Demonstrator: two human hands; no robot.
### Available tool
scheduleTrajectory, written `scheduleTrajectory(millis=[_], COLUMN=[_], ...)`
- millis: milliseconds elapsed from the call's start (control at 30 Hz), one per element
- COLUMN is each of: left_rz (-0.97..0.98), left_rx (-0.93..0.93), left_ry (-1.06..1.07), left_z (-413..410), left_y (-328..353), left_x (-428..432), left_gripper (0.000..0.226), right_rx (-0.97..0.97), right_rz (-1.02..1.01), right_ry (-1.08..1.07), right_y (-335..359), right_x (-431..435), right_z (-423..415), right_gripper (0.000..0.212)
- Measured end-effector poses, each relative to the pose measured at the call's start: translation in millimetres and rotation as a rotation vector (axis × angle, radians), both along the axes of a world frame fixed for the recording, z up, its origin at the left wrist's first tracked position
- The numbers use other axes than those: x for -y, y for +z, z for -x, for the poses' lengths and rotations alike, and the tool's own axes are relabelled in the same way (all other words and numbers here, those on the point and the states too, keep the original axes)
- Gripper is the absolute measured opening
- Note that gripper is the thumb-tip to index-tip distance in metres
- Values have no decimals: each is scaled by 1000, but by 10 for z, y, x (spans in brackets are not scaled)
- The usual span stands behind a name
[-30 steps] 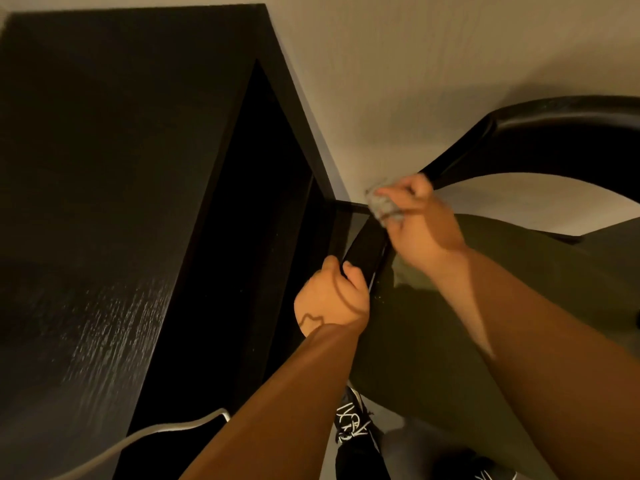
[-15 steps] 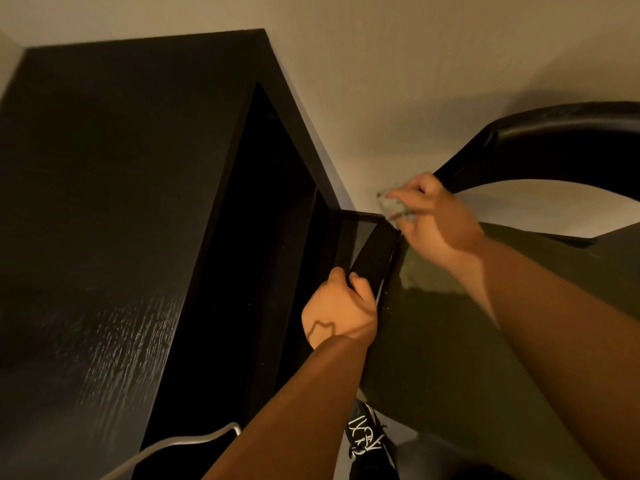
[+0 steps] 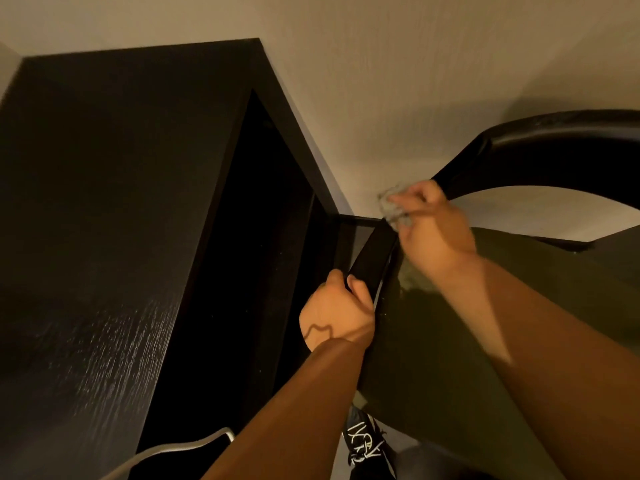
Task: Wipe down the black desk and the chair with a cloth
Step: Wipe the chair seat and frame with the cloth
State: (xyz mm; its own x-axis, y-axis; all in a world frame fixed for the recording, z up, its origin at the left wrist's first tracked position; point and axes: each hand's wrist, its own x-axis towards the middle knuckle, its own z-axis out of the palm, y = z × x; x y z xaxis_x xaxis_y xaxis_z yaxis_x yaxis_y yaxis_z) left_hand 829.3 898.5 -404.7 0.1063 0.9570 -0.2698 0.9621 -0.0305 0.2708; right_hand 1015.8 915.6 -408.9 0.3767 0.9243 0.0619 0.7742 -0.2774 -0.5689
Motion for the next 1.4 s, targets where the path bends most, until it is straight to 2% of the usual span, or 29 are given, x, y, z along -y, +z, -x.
scheduleTrajectory(millis=[67, 133, 267, 367, 533, 600, 733, 800, 900, 1000, 1100, 1200, 1333, 1400], left_rz=[6, 4, -3, -16, -20, 3, 51, 36, 5, 16, 17, -1, -35, -24], left_rx=[0, -3, -5, -10, 6, -17, -42, -51, -30, -35, -44, -44, -29, -34], left_ry=[-5, -6, -11, -46, -54, -56, -50, -63, -78, -71, -69, -73, -70, -70], left_z=[-7, -6, -79, -208, -251, -258, -279, -266, -258, -257, -263, -264, -271, -265], left_y=[0, -3, 1, -11, -15, -21, -14, -23, -20, -18, -10, -34, -46, -49], left_x=[-11, -17, -53, -162, -199, -211, -248, -242, -234, -238, -239, -237, -228, -234], left_gripper=[30, 31, 31, 33, 33, 34, 34, 33, 32, 31, 32, 32, 32, 32], right_rx=[-52, -36, -62, 3, -40, -36, -216, -178, -97, -198, -266, -260, -319, -439], right_rz=[-20, -12, -75, -91, -84, -137, -132, -134, -190, -165, -131, -126, -173, -177], right_ry=[-82, -76, 135, 228, -148, -124, -41, -44, -210, -332, -271, -261, -497, -570], right_y=[2, 16, -70, -116, -76, -138, -211, -228, -161, -160, -175, -192, -149, -154], right_x=[-11, 140, 519, 373, 93, 262, 587, 476, 224, 249, 455, 407, 155, 173], right_z=[44, 211, 488, 308, 11, 235, 548, 379, 123, 276, 529, 407, 206, 359], right_gripper=[38, 36, 45, 44, 36, 38, 38, 39, 33, 34, 36, 37, 40, 38])
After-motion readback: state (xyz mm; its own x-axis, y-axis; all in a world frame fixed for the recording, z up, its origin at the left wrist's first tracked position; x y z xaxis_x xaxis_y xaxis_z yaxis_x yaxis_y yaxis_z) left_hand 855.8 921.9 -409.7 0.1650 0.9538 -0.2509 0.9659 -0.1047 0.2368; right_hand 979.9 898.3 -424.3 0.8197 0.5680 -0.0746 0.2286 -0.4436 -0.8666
